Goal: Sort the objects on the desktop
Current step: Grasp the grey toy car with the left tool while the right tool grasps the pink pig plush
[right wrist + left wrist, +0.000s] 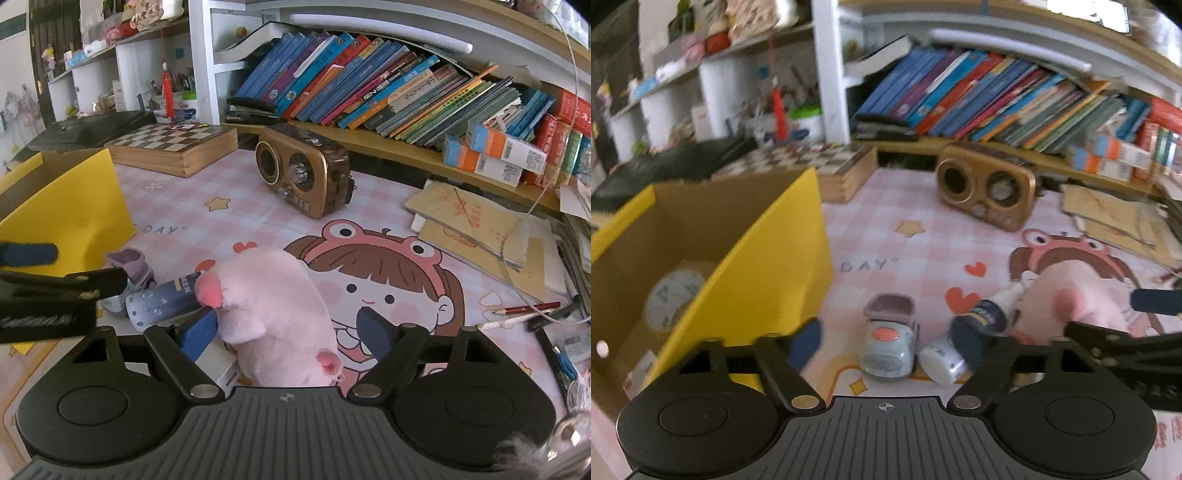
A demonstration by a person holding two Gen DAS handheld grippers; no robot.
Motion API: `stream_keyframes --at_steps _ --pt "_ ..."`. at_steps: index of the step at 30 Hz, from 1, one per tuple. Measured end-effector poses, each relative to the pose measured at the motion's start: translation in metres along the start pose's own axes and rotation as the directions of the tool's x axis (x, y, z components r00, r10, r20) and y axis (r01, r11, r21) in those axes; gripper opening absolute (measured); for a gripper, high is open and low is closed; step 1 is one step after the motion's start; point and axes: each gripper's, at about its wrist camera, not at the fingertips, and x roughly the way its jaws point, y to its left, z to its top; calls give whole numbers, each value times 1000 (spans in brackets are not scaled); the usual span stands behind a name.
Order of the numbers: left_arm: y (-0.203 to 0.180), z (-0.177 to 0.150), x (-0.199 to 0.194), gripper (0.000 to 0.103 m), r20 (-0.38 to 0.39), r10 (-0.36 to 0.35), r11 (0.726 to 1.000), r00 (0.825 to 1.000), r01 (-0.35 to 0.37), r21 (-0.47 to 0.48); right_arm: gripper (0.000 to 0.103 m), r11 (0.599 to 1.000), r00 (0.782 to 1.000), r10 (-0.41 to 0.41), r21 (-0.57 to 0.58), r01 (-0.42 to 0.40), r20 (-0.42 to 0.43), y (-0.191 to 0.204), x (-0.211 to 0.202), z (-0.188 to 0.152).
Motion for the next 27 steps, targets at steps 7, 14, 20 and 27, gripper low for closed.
stream_keyframes --at_steps 7,14,20,27 --pt "2 -2 32 47 -71 -1 1000 997 -1 -25 82 999 1000 22 -24 -23 -14 2 10 3" --pt "2 -5 48 43 -110 -32 999 993 29 -30 81 998 999 38 -55 -40 -34 3 23 5" --pt "2 -4 48 42 -102 -53 999 993 52 -15 71 997 996 50 -62 -55 -75 4 34 5" --pt "5 2 18 42 -21 -113 993 993 112 -39 61 998 998 37 -44 -39 -55 1 25 5"
